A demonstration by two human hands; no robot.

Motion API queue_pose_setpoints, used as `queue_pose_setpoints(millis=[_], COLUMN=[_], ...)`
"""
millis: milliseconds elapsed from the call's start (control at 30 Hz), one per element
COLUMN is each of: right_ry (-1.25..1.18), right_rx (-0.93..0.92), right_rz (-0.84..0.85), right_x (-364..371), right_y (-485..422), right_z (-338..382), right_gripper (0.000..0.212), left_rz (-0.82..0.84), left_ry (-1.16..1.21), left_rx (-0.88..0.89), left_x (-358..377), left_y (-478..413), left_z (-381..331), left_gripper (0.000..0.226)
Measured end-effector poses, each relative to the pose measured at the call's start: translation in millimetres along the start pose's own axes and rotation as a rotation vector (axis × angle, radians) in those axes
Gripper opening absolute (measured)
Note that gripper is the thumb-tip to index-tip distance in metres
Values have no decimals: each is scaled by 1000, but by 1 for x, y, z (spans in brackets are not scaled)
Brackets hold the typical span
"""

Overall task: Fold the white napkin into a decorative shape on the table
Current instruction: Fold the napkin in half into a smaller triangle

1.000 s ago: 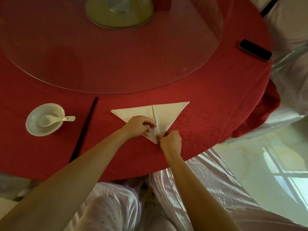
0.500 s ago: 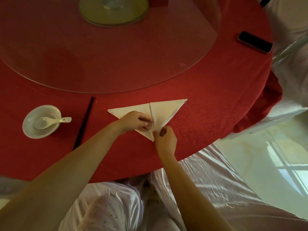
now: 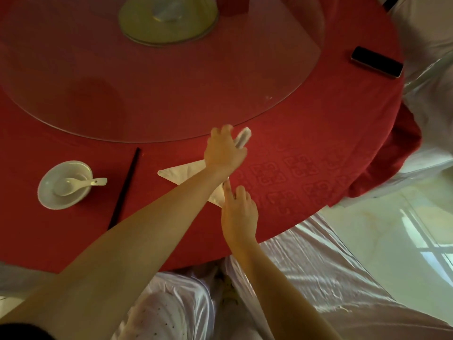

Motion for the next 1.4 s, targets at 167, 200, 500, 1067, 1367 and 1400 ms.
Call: queue_pose_setpoints(millis=[167, 200, 500, 1067, 1367, 1400], right_ry=[-21, -47, -267, -352, -304, -307], right_rx=[-36, -28, -1, 102, 40, 69], right_rz=[-47, -39, -13, 131, 179, 228], right_x=[0, 0, -1, 10, 8, 11], right_y=[4, 5, 12, 5, 1, -2], right_z=[-4, -5, -7, -21, -18, -18], right_gripper=[34, 27, 6, 8, 19, 19], left_rz=[-244, -248, 85, 103, 248, 292], left_ry=[283, 410, 505, -168, -225, -245], left_rx=[-233, -340, -370, 27, 35, 45], left_x=[-49, -53, -70, -77, -68, -67], left_y=[19, 26, 50, 64, 61, 60], left_z=[58, 77, 145, 153, 163, 162], left_gripper=[36, 35, 21, 19, 36, 37])
Point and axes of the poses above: each hand's wrist, its own y-axis away from the middle knuckle, its own x-axis out of the palm, z = x × y, the point moved 7 cm from there along -y, towards the middle knuckle, and after that the axes turned 12 degrees about x, right-handed, at the moved point
